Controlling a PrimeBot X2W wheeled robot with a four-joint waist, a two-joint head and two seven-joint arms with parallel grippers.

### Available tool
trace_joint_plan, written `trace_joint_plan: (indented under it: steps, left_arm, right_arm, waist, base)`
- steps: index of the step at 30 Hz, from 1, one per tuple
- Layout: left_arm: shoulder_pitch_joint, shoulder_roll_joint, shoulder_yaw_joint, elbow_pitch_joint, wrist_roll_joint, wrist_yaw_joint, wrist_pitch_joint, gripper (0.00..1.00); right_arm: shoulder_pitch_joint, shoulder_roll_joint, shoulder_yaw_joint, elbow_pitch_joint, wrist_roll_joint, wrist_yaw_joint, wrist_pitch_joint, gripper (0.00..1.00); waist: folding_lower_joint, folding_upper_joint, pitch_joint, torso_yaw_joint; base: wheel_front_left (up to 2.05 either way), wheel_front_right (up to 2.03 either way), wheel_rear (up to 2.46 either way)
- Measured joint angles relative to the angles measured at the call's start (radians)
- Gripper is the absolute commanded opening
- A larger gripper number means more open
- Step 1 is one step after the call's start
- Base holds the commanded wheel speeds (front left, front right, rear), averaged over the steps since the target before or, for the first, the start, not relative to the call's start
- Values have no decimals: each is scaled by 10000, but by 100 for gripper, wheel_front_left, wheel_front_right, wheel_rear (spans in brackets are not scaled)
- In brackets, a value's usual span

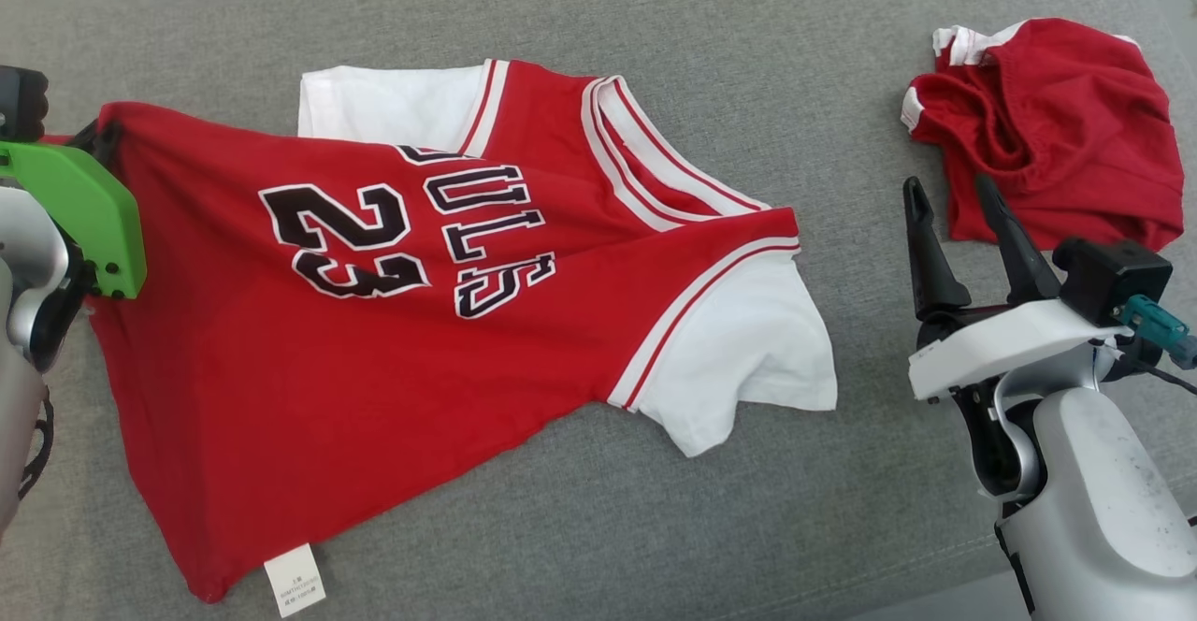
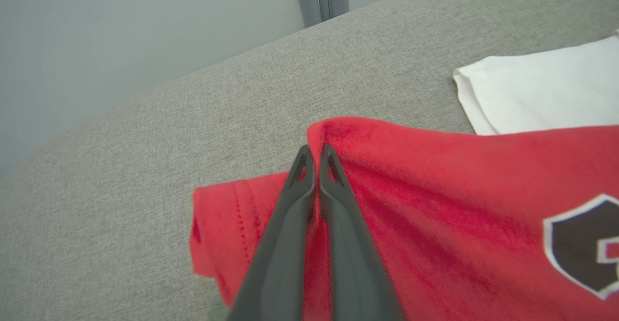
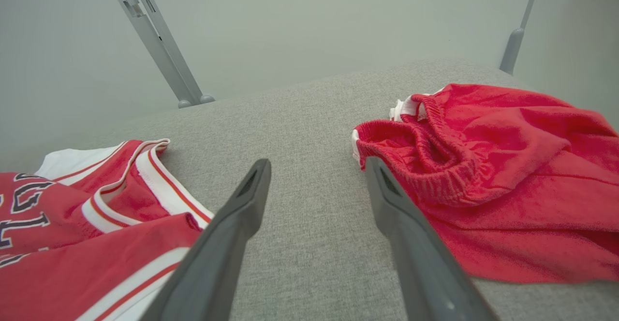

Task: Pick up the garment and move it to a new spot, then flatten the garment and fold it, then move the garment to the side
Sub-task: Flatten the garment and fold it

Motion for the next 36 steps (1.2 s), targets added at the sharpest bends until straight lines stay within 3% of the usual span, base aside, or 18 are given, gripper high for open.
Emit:
trace_joint_plan:
  steps: [1, 2, 12, 15, 21, 29, 33, 36]
  left_arm:
    - [-23, -23, -42, 155, -2, 0, -65, 95]
    - [-34, -79, -100, 343, -12, -2, -194, 100]
    - [595, -190, -593, 571, -267, -27, -2144, 100]
    - [1114, -267, -462, 201, -314, 180, -2972, 100]
    - [2785, -291, 50, -1252, -683, 1081, -4052, 100]
    - [5860, 12, 1179, -4303, -1231, 2627, -4320, 100]
    - [7248, -171, 1712, -5756, -1350, 3327, -4353, 100]
    - [7990, -451, 2004, -6636, -1145, 3609, -4364, 100]
  right_arm:
    - [0, 12, 15, 58, 0, 0, -29, 100]
    - [1, 29, 25, 127, 2, 0, -46, 100]
    - [306, -79, 207, 495, 63, 0, -303, 100]
    - [601, -150, 228, 502, 123, 0, -420, 100]
    - [1310, -215, 207, 349, 171, 0, -619, 100]
    - [1900, -199, 577, -219, 489, 0, -765, 100]
    - [2176, -268, 700, -393, 512, 0, -800, 100]
    - [2297, -320, 752, -497, 512, 0, -836, 100]
  waist:
    - [0, 0, -3, -40]
    - [0, 0, -35, -72]
    - [0, 0, -1033, -44]
    - [0, 0, -1509, 68]
    - [0, 0, -2512, 354]
    - [0, 0, -3532, 729]
    - [0, 0, -3767, 971]
    - [0, 0, -3857, 1135]
  base:
    - [0, 0, 0]
    - [0, 0, 0]
    - [0, 0, 0]
    - [0, 0, 0]
    - [0, 0, 0]
    - [0, 0, 0]
    - [0, 0, 0]
    - [0, 0, 0]
